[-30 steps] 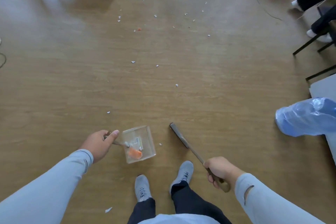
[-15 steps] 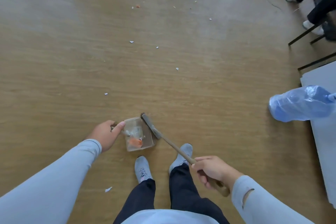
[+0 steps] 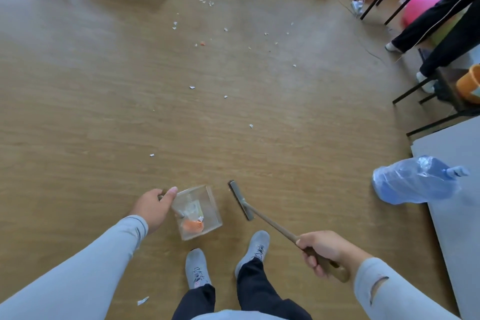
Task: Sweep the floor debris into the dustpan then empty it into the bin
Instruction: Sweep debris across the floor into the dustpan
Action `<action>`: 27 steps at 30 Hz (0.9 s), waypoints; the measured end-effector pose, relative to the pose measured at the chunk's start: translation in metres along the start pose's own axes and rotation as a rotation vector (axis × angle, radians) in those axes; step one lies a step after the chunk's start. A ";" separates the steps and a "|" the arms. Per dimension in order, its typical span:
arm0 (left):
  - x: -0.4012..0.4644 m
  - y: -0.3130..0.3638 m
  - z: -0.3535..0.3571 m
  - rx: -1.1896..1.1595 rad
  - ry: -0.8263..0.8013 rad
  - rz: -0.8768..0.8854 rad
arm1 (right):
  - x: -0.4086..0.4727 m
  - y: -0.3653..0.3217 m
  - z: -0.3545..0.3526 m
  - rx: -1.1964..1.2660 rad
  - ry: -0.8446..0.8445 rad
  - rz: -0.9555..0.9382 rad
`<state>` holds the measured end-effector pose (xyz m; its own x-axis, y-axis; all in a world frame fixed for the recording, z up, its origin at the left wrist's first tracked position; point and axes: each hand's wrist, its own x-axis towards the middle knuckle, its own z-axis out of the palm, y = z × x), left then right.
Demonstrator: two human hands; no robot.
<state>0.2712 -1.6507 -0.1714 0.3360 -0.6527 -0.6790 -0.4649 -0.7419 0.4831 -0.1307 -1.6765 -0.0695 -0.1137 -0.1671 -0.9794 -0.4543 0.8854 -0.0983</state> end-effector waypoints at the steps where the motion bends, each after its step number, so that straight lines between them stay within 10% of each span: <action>1: -0.001 0.003 -0.004 -0.046 0.021 -0.005 | -0.004 -0.002 -0.007 0.001 0.008 0.007; 27: 0.096 0.282 -0.006 -0.211 0.176 0.019 | 0.074 -0.207 -0.206 0.165 0.118 -0.210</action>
<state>0.1775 -1.9237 -0.0971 0.4743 -0.6700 -0.5711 -0.2981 -0.7326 0.6119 -0.2271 -1.9614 -0.0855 -0.1390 -0.3954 -0.9079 -0.3299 0.8830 -0.3340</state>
